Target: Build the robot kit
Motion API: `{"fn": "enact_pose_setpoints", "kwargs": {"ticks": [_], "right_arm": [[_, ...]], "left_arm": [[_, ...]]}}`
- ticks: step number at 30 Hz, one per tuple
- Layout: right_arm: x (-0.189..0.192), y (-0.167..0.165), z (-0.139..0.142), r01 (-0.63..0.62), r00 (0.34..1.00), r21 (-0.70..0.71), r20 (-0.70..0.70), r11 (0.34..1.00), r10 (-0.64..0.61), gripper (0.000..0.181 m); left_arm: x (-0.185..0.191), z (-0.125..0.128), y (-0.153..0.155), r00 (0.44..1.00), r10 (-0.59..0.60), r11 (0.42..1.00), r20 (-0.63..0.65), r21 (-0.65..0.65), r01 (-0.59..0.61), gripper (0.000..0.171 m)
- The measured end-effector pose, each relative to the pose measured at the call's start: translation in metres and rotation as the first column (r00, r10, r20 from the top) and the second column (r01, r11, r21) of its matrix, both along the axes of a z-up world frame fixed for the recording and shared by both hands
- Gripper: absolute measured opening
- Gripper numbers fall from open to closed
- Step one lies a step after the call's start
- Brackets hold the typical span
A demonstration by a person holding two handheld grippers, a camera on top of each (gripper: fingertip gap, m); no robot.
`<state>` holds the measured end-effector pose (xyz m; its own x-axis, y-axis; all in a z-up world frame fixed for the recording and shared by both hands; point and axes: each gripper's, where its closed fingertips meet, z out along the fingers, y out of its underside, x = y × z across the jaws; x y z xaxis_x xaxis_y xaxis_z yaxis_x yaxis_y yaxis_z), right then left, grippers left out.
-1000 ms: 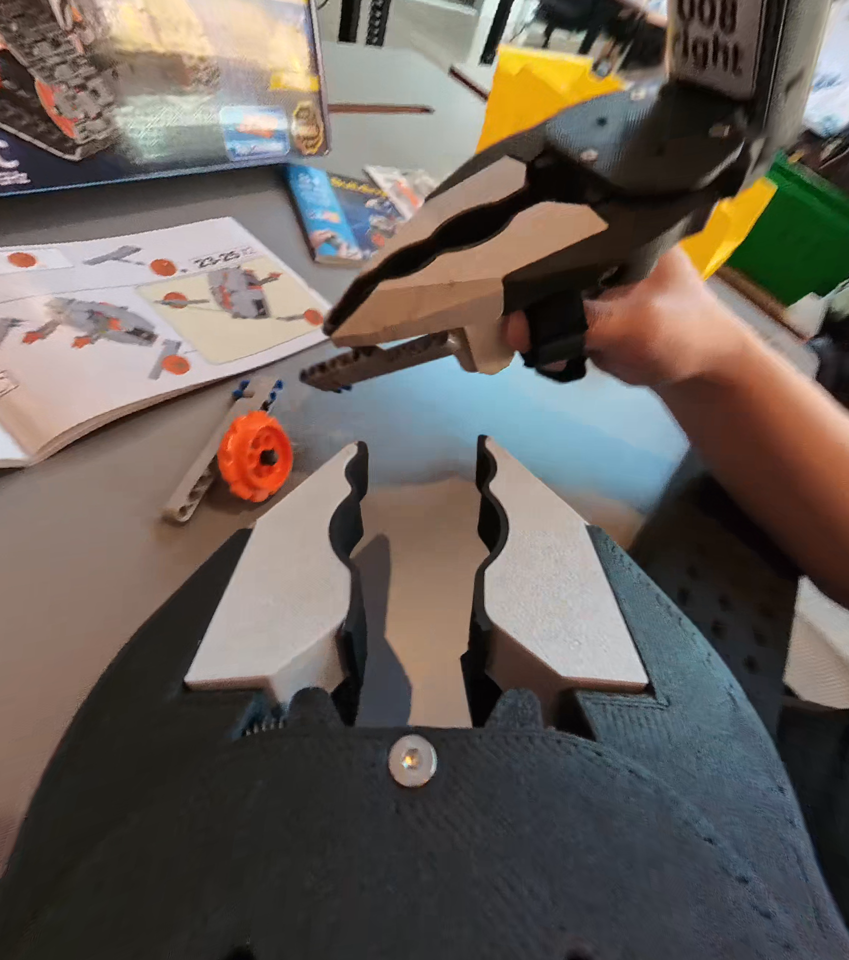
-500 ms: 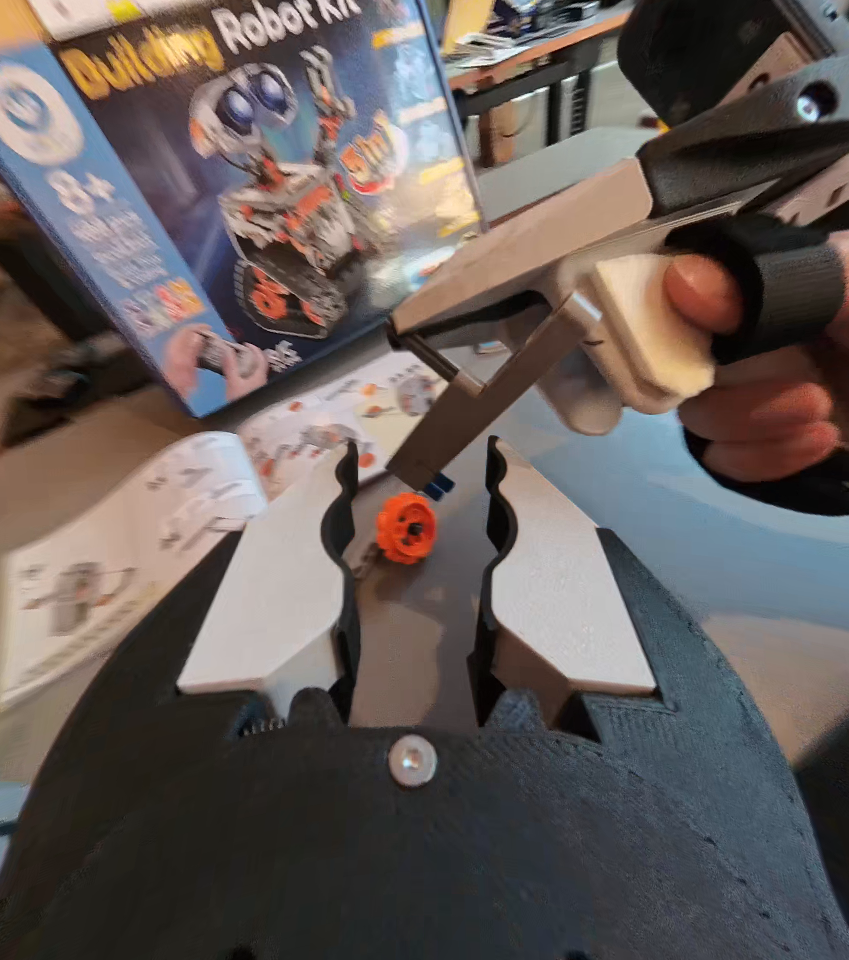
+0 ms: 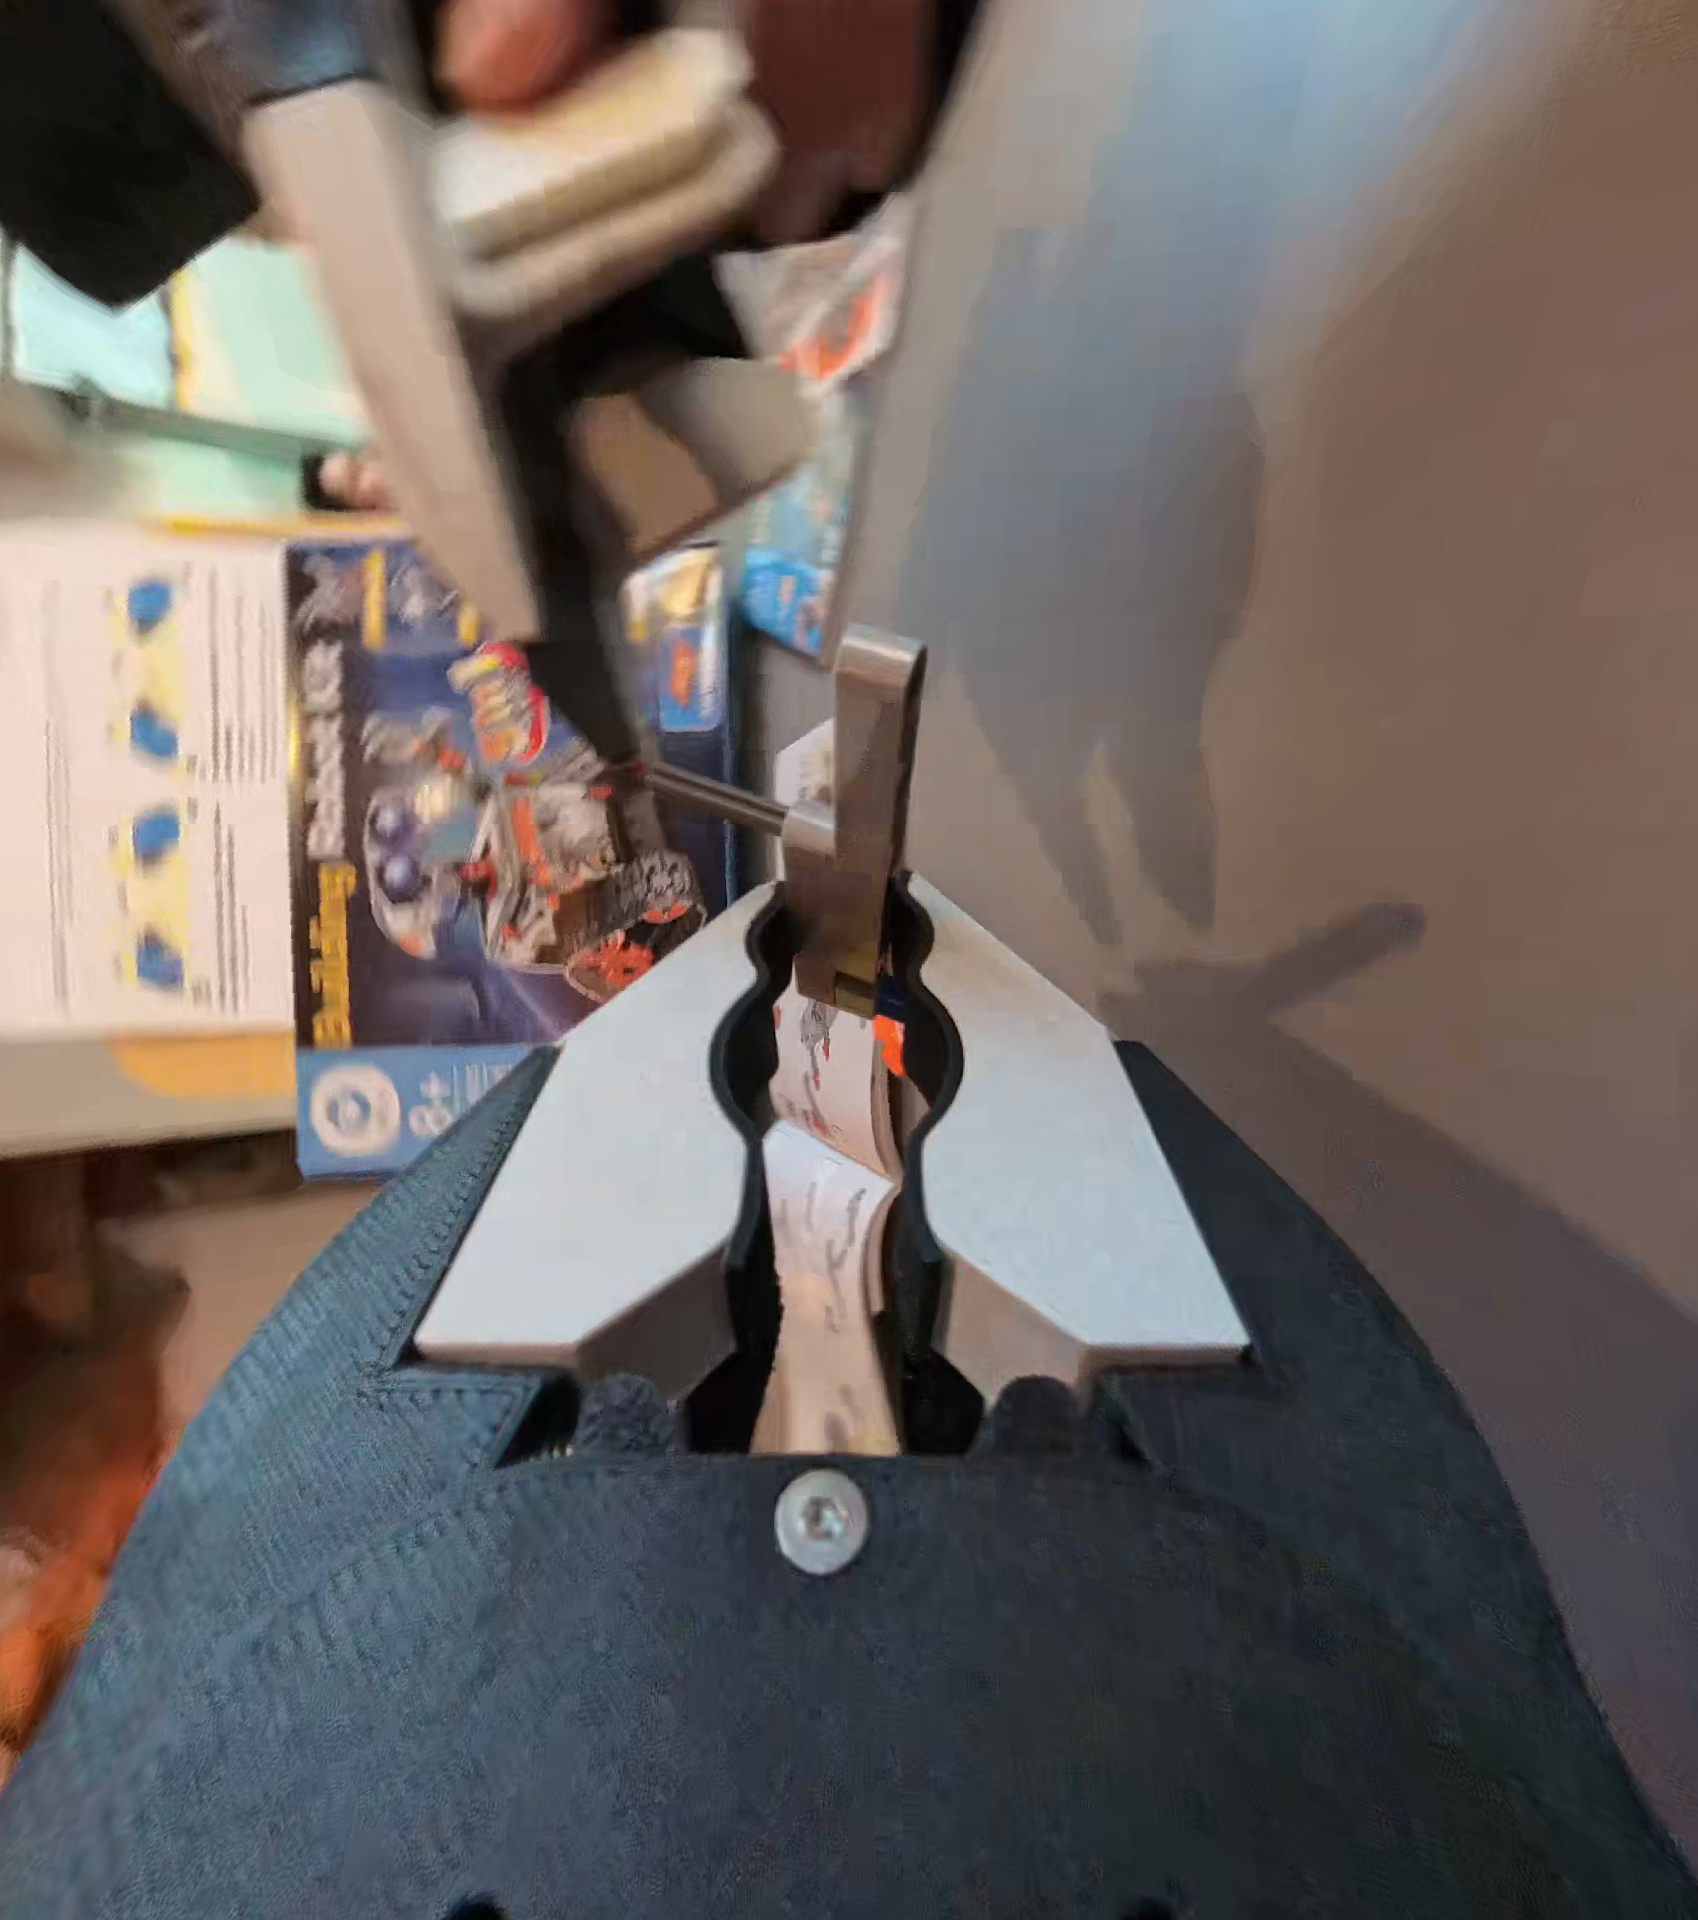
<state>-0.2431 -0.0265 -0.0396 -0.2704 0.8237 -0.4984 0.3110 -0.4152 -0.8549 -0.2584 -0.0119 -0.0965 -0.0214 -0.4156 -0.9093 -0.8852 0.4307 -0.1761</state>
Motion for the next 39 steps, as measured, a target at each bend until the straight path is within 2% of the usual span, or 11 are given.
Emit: {"fn": "enact_pose_setpoints", "kwargs": {"ticks": [3, 6, 8, 13, 17, 24, 26, 30, 34, 36, 39], "right_arm": [[-0.003, -0.012, -0.02, -0.073, 0.996, 0.135, 0.06, 0.988, 0.066, 0.027], [-0.008, -0.026, -0.045, -0.155, 0.979, 0.368, 0.18, 0.917, 0.093, 0.022], [-0.012, -0.022, -0.049, -0.138, 0.981, 0.458, 0.186, 0.878, 0.057, 0.017], [-0.011, -0.015, -0.062, -0.146, 0.969, 0.528, 0.247, 0.837, 0.014, 0.013], [-0.007, -0.017, -0.076, -0.19, 0.951, 0.51, 0.31, 0.839, 0.027, 0.012], [-0.011, -0.017, -0.074, -0.182, 0.955, 0.482, 0.295, 0.857, 0.037, 0.004], [-0.01, -0.012, -0.078, -0.169, 0.951, 0.484, 0.308, 0.859, 0.014, 0.003], [0.0, 0.016, -0.085, -0.026, 0.932, 0.535, 0.317, 0.845, -0.172, 0.003], [0.021, 0.041, -0.095, 0.17, 0.852, 0.58, 0.319, 0.797, -0.414, 0.003], [0.027, 0.043, -0.102, 0.213, 0.813, 0.607, 0.325, 0.766, -0.483, 0.003], [0.026, 0.042, -0.112, 0.245, 0.766, 0.621, 0.347, 0.744, -0.541, 0.003]], "left_arm": [[-0.007, -0.024, -0.001, 0.957, -0.092, 0.995, -0.275, -0.002, 0.095, 0.016], [-0.011, -0.038, -0.002, 0.913, -0.165, 0.986, -0.373, -0.092, 0.141, 0.017], [-0.012, -0.041, -0.001, 0.888, -0.199, 0.979, -0.414, -0.116, 0.166, 0.017], [-0.007, -0.047, -0.002, 0.848, -0.252, 0.967, -0.467, -0.154, 0.202, 0.017], [-0.005, -0.05, -0.005, 0.823, -0.284, 0.959, -0.492, -0.153, 0.239, 0.017], [-0.007, -0.048, -0.004, 0.833, -0.289, 0.957, -0.472, -0.145, 0.25, 0.017], [-0.008, -0.045, -0.001, 0.86, -0.274, 0.961, -0.43, -0.138, 0.238, 0.021], [-0.016, -0.03, 0.002, 0.944, -0.175, 0.972, -0.278, -0.202, 0.12, 0.052], [-0.031, 0.016, -0.007, 0.996, 0.005, 0.961, 0.085, -0.277, 0.019, 0.05], [-0.049, 0.042, -0.01, 0.942, 0.156, 0.938, 0.296, -0.344, -0.047, 0.051], [-0.093, 0.068, -0.013, 0.762, 0.397, 0.874, 0.511, -0.465, -0.143, 0.053]]}}
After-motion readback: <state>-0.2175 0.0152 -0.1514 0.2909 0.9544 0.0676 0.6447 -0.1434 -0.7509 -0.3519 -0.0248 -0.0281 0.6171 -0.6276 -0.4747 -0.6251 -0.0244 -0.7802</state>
